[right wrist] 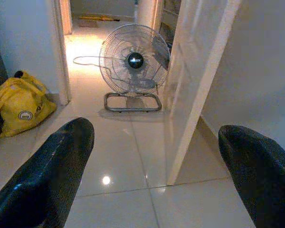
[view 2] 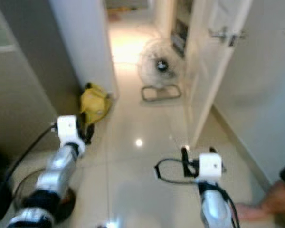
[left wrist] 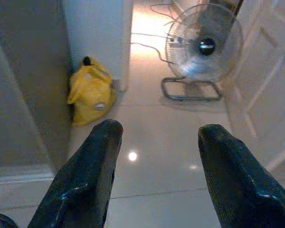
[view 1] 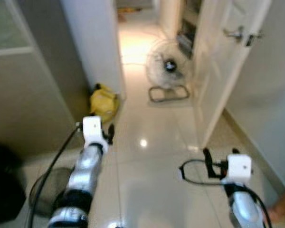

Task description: Clean up the room

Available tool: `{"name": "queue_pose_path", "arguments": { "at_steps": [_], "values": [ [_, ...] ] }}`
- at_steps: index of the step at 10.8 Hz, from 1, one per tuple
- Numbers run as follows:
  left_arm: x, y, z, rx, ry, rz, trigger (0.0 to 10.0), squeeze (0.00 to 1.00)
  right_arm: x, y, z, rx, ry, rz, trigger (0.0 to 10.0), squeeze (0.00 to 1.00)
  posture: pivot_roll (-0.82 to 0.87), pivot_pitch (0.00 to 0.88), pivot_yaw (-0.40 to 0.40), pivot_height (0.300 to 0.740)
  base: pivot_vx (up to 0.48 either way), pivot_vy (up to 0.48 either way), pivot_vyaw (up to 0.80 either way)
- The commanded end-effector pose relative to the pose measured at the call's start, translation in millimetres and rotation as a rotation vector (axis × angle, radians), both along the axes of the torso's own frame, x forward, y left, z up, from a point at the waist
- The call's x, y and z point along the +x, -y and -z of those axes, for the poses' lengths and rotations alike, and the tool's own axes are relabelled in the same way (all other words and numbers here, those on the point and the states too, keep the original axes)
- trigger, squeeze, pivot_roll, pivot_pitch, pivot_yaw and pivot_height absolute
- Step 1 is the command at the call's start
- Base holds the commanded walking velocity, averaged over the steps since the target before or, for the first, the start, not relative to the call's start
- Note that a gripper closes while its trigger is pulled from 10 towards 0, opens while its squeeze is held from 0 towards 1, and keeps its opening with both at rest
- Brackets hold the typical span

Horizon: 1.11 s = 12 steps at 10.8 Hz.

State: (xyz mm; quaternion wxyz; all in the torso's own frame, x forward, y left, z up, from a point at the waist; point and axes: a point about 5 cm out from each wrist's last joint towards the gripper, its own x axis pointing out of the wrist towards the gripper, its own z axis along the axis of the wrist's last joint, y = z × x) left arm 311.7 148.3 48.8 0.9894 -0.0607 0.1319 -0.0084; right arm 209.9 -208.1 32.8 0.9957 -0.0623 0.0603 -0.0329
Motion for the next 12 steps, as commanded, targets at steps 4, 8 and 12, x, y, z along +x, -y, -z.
{"name": "queue_pose_path", "arguments": {
  "at_steps": [4, 8, 12],
  "values": [
    [4.7, 27.2, -15.7, 0.101, 0.107, 0.170, 10.0, 0.00, 6.4, -2.3, 3.0, 0.017, -0.028, 0.002, 10.0, 0.00, -0.07, 0.000, 0.042, 0.740, 0.000, 0.000, 0.28],
    [-25.6, 52.6, 65.3, 0.286, -0.476, 0.359, 10.0, 0.00, 13.0, 2.3, 77.1, 0.089, -0.514, 0.052, 10.0, 0.00, -0.08, 0.000, 0.053, 0.740, 0.000, 0.000, 0.00],
    [-67.4, 32.1, 101.7, 0.418, -0.697, 0.195, 10.0, 0.00, -15.9, -24.7, 111.9, 0.113, -0.844, -0.023, 10.0, 0.00, -0.17, 0.000, 0.073, 0.740, 0.000, 0.000, 0.00]
  ]
}}
